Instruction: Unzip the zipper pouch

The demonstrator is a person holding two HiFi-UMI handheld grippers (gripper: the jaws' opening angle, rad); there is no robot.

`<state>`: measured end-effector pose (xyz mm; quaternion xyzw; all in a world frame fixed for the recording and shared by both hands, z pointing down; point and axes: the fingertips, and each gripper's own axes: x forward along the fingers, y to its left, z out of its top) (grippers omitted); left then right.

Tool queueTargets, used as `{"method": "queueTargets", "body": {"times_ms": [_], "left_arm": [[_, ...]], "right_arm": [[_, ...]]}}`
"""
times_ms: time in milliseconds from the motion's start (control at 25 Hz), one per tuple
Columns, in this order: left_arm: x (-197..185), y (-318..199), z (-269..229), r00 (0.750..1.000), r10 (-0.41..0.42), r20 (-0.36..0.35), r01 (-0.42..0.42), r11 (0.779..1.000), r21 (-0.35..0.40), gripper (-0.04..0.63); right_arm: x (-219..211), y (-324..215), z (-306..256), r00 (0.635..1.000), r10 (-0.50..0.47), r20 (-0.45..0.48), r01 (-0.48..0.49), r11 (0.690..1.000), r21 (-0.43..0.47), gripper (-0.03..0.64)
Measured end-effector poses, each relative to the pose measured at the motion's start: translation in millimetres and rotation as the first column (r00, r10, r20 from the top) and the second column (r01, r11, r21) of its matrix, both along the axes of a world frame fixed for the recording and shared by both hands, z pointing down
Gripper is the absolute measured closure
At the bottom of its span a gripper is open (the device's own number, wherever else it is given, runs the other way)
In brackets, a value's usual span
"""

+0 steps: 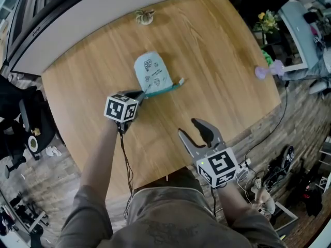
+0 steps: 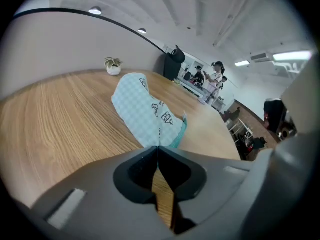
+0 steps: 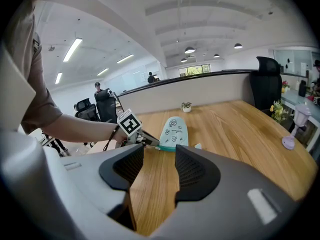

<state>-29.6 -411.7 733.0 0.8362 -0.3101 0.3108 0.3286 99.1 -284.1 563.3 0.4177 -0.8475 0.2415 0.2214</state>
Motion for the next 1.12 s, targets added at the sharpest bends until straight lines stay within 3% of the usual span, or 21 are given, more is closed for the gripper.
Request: {"method": "queueTargets", "body": {"times_ms": [240, 480, 640, 800, 1120], "left_arm": [[8, 11, -52, 0.986, -0.079, -0.145, 0.080, 0.997, 0.001, 0.589], [19, 26, -138, 0.952, -0.120, -0.282, 0.146, 0.987, 0.072, 0.591], [24, 44, -198, 0.915, -0.140, -0.379, 0.192, 0.976, 0.102, 0.591], [20, 63, -267, 0.868, -0.150, -0.473, 0.249, 0.956, 0.155, 0.591], [3, 110, -371, 0.842, -0.109, -0.528, 0.310, 0.899, 0.308, 0.591]], "right_arm": [[12, 4, -23, 1.000, 0.026, 0.017, -0.027, 0.999, 0.044, 0.420], [23, 5, -66, 0.999, 0.035, 0.032, -0.038, 0.991, 0.129, 0.420], [25, 9, -99, 0.999, 0.022, 0.050, -0.031, 0.980, 0.197, 0.420], [23, 13, -136, 0.998, 0.001, 0.068, -0.020, 0.962, 0.273, 0.420], [9, 28, -191, 0.996, -0.058, 0.071, 0.025, 0.916, 0.401, 0.420]]}}
